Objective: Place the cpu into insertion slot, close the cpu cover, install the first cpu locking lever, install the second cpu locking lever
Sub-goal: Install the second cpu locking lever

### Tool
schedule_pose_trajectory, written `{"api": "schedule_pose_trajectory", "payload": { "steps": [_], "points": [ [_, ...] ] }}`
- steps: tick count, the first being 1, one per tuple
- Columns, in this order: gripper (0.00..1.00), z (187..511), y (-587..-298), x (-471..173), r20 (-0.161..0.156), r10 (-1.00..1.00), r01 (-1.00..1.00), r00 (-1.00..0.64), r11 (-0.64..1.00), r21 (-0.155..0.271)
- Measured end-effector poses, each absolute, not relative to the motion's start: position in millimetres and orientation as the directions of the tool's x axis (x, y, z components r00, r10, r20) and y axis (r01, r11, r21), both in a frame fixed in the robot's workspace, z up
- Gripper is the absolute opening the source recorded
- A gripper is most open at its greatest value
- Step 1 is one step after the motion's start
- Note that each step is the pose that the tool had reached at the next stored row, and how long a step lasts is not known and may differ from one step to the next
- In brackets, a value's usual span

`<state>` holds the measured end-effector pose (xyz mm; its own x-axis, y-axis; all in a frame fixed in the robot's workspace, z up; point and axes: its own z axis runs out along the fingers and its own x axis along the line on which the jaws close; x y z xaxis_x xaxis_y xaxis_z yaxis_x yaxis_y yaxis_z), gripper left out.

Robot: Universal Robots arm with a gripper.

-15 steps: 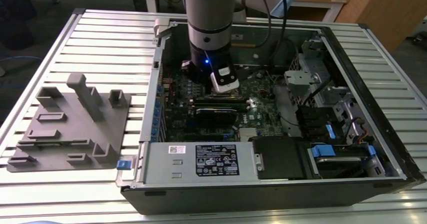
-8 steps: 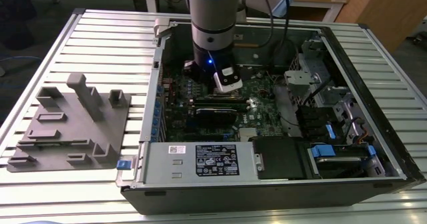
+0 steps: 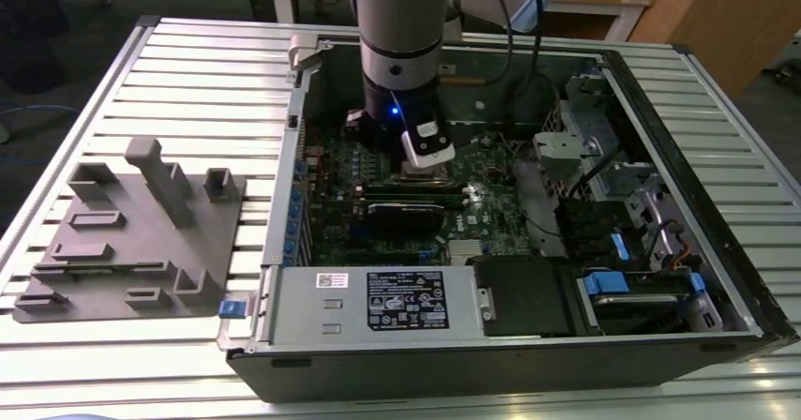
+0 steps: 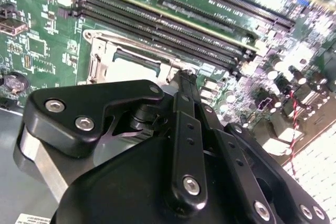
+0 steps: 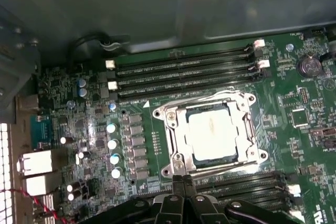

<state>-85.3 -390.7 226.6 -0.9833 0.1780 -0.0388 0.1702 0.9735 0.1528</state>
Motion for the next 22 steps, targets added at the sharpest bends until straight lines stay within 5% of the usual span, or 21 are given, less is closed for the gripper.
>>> {"api": "schedule_pose_trajectory", "payload": {
  "steps": [22],
  "points": [
    [0.11, 226.3, -377.9, -51.4, -0.039, 0.178, 0.171, -0.983, 0.975, 0.145]
  ]
}}
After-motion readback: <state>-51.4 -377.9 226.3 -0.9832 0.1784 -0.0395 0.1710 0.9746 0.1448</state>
